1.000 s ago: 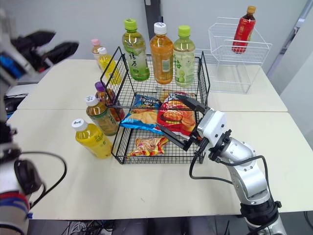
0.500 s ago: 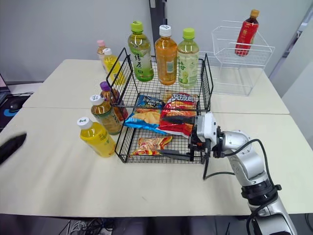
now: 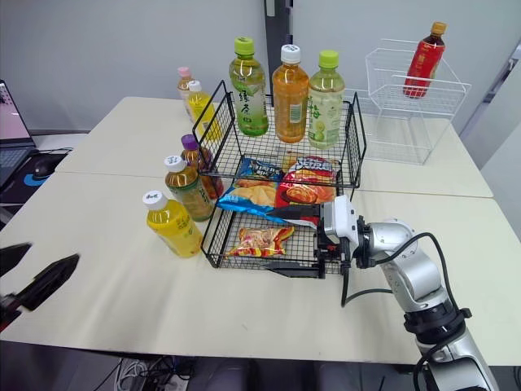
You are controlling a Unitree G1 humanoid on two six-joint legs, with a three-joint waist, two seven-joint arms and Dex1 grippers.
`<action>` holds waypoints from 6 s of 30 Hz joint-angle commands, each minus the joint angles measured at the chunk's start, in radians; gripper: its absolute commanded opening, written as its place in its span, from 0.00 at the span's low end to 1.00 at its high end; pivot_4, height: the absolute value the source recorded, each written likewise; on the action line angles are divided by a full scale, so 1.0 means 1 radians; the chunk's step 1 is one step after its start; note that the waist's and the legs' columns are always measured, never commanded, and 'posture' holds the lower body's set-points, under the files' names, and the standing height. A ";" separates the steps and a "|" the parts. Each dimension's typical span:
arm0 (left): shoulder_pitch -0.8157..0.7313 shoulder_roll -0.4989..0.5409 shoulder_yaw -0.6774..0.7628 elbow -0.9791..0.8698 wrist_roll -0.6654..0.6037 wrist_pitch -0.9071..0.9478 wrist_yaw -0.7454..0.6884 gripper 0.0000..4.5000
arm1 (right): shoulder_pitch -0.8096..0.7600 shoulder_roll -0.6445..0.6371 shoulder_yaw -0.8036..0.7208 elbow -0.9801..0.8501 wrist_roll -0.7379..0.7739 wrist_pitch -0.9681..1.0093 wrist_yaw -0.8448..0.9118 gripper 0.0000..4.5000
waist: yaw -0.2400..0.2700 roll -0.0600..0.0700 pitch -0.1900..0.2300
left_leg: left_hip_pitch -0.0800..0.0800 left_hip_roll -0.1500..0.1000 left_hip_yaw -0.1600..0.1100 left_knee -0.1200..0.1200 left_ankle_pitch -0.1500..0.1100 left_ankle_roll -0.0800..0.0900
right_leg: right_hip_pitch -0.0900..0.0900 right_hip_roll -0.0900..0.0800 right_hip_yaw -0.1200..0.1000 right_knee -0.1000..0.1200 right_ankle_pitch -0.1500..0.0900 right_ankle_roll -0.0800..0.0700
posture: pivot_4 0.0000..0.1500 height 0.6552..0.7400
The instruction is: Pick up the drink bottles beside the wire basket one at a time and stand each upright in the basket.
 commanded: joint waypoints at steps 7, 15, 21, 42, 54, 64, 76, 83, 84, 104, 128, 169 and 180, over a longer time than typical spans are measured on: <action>-0.311 0.045 -0.383 0.118 0.063 -0.082 0.138 0.99 | 0.071 0.014 -0.027 -0.127 -0.049 -0.003 -0.141 1.00 | -0.001 0.001 0.001 | -0.001 0.000 0.000 -0.001 0.000 0.000 | 0.000 0.000 0.000 -0.001 0.000 0.001 | 1.00 1.00; -0.463 0.034 -0.619 0.244 0.165 -0.152 0.159 0.99 | 0.132 0.007 -0.038 -0.188 -0.072 -0.002 -0.210 1.00 | -0.008 0.002 0.001 | -0.001 0.000 0.001 -0.002 0.000 0.000 | 0.000 0.000 0.000 -0.002 0.001 0.001 | 1.00 1.00; -0.472 0.035 -0.658 0.265 0.178 -0.175 0.140 0.99 | 0.170 -0.017 -0.050 -0.247 -0.069 0.018 -0.245 1.00 | -0.009 0.002 0.001 | -0.002 0.000 0.000 -0.003 0.000 0.000 | 0.000 0.000 -0.001 -0.005 0.001 0.002 | 1.00 1.00; -0.420 0.082 -0.537 0.247 0.099 -0.175 0.098 0.31 | 0.155 -0.030 -0.050 -0.264 -0.054 0.036 -0.257 1.00 | -0.011 0.002 0.001 | -0.002 0.000 0.001 -0.010 0.000 0.000 | 0.000 0.001 -0.001 -0.013 0.001 0.002 | 1.00 1.00; -0.619 0.478 -0.150 0.434 -0.506 0.253 -0.026 0.31 | 0.070 0.081 -0.071 -0.176 -0.064 -0.091 -0.279 1.00 | -0.010 -0.001 0.003 | -0.007 0.000 0.000 -0.012 0.000 0.000 | -0.005 0.001 -0.002 -0.014 0.001 0.003 | 1.00 1.00; -1.232 0.550 -0.492 0.615 -0.702 0.192 0.114 0.31 | 0.059 0.142 -0.099 -0.176 -0.141 -0.188 -0.387 1.00 | 0.003 -0.005 0.003 | -0.007 -0.001 -0.004 -0.011 0.001 -0.002 | -0.003 0.001 -0.005 -0.014 0.001 0.002 | 1.00 1.00; -1.639 0.159 -0.942 0.832 -0.206 -0.057 -0.105 0.31 | 0.126 0.197 -0.061 -0.299 -0.331 -0.132 -0.612 1.00 | -0.008 -0.002 0.005 | -0.006 -0.001 -0.003 -0.008 0.004 -0.007 | -0.001 0.002 -0.004 -0.012 0.002 0.003 | 1.00 1.00; -1.678 -0.063 -1.108 1.005 0.071 -0.252 -0.252 0.31 | 0.132 0.302 0.042 -0.315 -0.511 -0.050 -0.781 1.00 | -0.014 -0.001 0.005 | -0.006 -0.001 -0.001 -0.007 0.005 -0.007 | -0.003 0.002 -0.001 -0.011 0.002 0.003 | 1.00 1.00; -1.677 -0.084 -1.118 1.019 0.098 -0.274 -0.268 0.31 | 0.135 0.312 0.055 -0.313 -0.529 -0.048 -0.796 1.00 | -0.014 -0.001 0.005 | -0.007 -0.001 -0.001 -0.007 0.005 -0.007 | -0.003 0.002 -0.001 -0.011 0.002 0.003 | 1.00 1.00; -1.821 -0.382 -1.096 1.444 0.367 -0.555 -0.395 0.31 | 0.494 0.197 -0.179 -0.462 -0.440 -0.213 -0.806 1.00 | -0.017 0.000 0.006 | -0.010 -0.001 0.000 -0.003 0.004 -0.006 | -0.007 0.003 0.001 -0.009 0.002 0.004 | 1.00 1.00; -1.582 -0.174 -0.873 0.933 0.214 -0.218 -0.331 0.99 | 0.253 0.151 -0.121 -0.444 -0.295 -0.031 -0.672 1.00 | -0.039 0.001 0.005 | -0.005 -0.001 0.001 0.001 0.005 -0.007 | -0.006 0.004 0.004 0.003 0.002 0.003 | 1.00 1.00; -0.161 -0.046 -0.221 0.009 -0.024 -0.099 0.225 0.99 | -0.023 0.136 -0.035 0.067 -0.082 -0.180 -0.122 1.00 | -0.005 0.001 0.005 | 0.000 0.000 -0.001 -0.001 0.001 -0.002 | 0.000 0.001 0.000 0.001 0.001 0.001 | 1.00 1.00; -0.606 -0.008 -0.651 0.412 0.253 -0.294 0.233 0.99 | 0.014 0.125 -0.064 0.001 -0.134 -0.186 -0.228 1.00 | -0.007 0.001 0.005 | -0.002 0.000 0.000 -0.002 0.001 -0.001 | -0.001 0.001 -0.001 -0.003 0.001 0.002 | 1.00 1.00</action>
